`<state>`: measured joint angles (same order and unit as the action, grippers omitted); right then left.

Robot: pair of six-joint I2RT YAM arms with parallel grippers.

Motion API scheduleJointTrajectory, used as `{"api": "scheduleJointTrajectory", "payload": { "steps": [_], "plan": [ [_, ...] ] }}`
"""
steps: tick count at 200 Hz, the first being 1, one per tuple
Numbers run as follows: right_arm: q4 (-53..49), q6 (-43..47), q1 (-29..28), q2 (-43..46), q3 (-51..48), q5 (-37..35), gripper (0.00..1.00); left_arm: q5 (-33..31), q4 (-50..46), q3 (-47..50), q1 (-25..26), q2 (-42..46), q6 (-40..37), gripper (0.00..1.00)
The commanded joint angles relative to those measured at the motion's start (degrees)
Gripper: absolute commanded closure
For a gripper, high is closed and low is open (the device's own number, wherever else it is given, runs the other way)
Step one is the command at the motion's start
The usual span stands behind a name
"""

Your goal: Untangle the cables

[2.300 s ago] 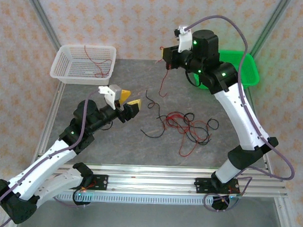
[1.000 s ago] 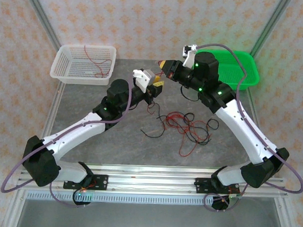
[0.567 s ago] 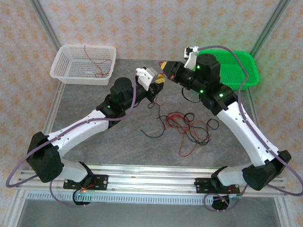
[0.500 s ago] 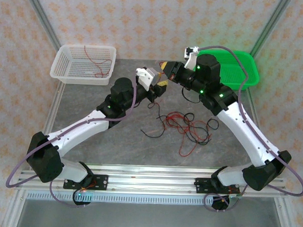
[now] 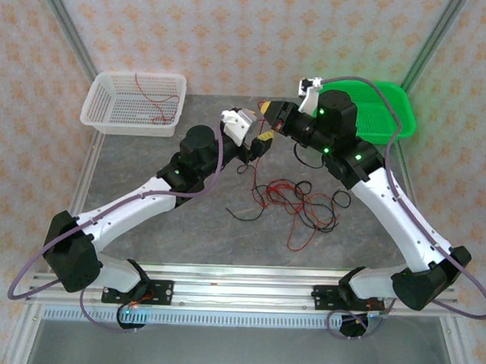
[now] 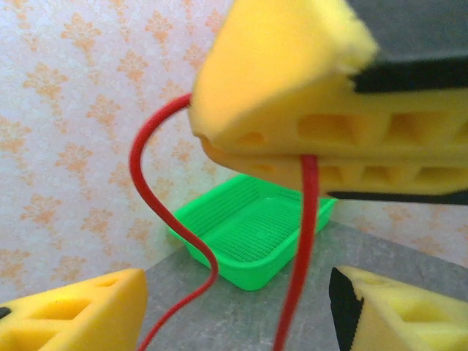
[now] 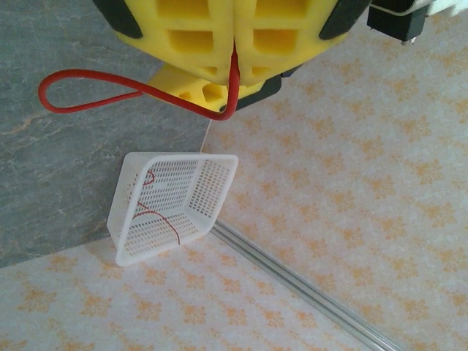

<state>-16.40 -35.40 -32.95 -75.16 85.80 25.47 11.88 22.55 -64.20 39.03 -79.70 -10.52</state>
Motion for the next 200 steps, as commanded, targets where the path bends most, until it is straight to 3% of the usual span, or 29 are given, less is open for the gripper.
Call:
{"api": "scheduleJointTrajectory", "payload": {
  "steps": [1, 25, 57, 72, 88, 130, 174, 200],
  "plan": [
    [1.8, -0.6, 0.1, 2.0, -1.0, 0.2, 1.00, -3.5, 1.9, -2.4, 0.8, -1.0, -2.8, 0.31],
    [2.0, -0.8, 0.1, 2.4, -1.3, 0.1, 1.00, -3.3, 1.7, -3.0, 1.3, -1.8, -3.3, 0.33],
    [2.6, -1.0, 0.1, 2.5, -2.0, 0.3, 1.00, -3.2, 1.8, -3.7, 2.6, -3.0, -4.0, 0.52],
    [2.7, -1.1, 0.1, 2.6, -2.4, 0.3, 1.00, -3.8, 2.2, -3.9, 3.2, -3.4, -4.4, 0.72],
    [2.7, -1.0, 0.1, 3.0, -2.9, -0.4, 1.00, -5.1, 2.9, -3.8, 3.8, -3.2, -4.8, 1.00],
    [1.5, 0.0, 0.1, 5.0, -5.4, -6.0, 1.00, -10.6, -0.9, -5.9, 4.3, -1.4, -2.6, 1.00],
    [0.4, 1.7, 0.2, 6.5, -8.6, -12.7, 0.76, -17.5, -9.7, -8.4, 4.3, 1.7, -0.5, 1.00],
    [-0.2, 2.4, 0.2, 7.1, -10.0, -15.2, 0.52, -21.4, -14.6, -10.1, 4.1, 2.8, 0.2, 1.00]
  ]
}}
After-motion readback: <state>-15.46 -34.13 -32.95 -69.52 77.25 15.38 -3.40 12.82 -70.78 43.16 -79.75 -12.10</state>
